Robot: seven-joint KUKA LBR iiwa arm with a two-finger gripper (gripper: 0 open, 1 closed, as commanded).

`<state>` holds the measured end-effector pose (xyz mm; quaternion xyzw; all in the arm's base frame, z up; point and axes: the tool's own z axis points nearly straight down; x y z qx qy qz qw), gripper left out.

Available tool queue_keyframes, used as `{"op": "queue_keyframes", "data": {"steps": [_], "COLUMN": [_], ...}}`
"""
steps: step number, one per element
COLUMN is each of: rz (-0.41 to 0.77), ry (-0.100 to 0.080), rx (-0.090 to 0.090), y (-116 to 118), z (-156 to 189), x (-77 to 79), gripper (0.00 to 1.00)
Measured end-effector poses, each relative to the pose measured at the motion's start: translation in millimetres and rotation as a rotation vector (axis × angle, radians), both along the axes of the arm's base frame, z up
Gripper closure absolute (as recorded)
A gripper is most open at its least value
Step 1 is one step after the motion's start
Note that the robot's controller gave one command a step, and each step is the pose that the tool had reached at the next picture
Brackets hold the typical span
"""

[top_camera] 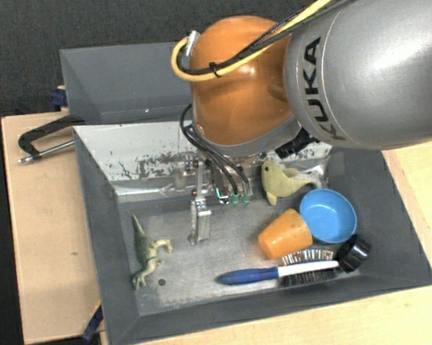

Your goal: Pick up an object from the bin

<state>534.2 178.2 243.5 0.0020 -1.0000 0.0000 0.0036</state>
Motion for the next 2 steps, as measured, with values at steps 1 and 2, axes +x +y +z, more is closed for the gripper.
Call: {"op": "queue_keyframes", "data": {"steps": [1,2], "rz": [0.128,0.304], "ry": [-0.002,-0.007], "rx": [0.0,0.003], "y": [8.1,52.1], "z": [-104.2,-173.3], "x": [26.7,-1.1], "gripper": [0.0,0.0]}}
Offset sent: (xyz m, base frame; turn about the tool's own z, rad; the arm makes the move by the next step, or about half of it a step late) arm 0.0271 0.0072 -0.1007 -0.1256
